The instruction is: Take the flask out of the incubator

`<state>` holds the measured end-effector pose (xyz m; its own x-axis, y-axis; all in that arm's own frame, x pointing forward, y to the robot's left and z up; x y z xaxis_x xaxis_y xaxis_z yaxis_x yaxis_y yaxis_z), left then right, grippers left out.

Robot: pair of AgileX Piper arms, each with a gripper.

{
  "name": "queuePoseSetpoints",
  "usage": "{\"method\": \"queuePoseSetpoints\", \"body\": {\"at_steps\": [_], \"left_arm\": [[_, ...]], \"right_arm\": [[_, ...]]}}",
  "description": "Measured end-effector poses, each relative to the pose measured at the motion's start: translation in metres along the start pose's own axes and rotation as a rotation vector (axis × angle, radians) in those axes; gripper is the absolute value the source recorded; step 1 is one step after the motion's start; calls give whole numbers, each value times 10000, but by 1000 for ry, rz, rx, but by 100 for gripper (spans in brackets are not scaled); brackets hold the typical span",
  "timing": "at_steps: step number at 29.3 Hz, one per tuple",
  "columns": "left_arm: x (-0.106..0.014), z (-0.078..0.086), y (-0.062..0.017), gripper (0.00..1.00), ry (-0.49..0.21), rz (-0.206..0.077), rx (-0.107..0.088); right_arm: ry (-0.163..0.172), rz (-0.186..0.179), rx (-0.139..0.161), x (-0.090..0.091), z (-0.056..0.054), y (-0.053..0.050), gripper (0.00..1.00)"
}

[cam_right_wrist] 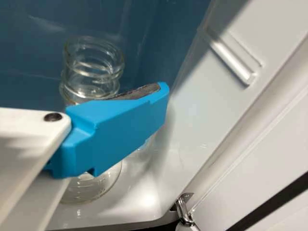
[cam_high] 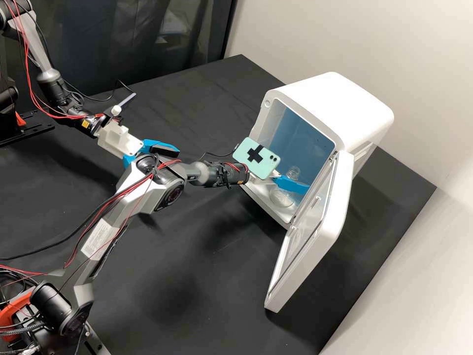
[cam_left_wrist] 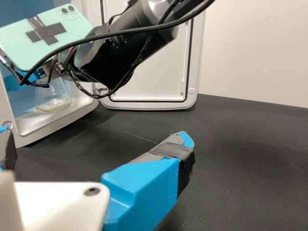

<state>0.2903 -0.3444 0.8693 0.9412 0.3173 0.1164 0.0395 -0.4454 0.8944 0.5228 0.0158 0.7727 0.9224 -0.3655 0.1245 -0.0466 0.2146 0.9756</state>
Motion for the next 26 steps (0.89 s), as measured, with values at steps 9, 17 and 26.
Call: {"method": "queuePoseSetpoints", "body": {"at_steps": [9, 17, 26], "left_arm": [[0, 0, 0, 100, 0, 0, 0], [0, 0, 0, 100, 0, 0, 0], [-12, 23, 34, 100, -6, 10, 1]], "right_arm": [[-34, -2, -18, 95, -6, -42, 100], [-62, -26, -32, 155, 30, -130, 100], [-74, -40, -38, 195, 63, -138, 100]]}}
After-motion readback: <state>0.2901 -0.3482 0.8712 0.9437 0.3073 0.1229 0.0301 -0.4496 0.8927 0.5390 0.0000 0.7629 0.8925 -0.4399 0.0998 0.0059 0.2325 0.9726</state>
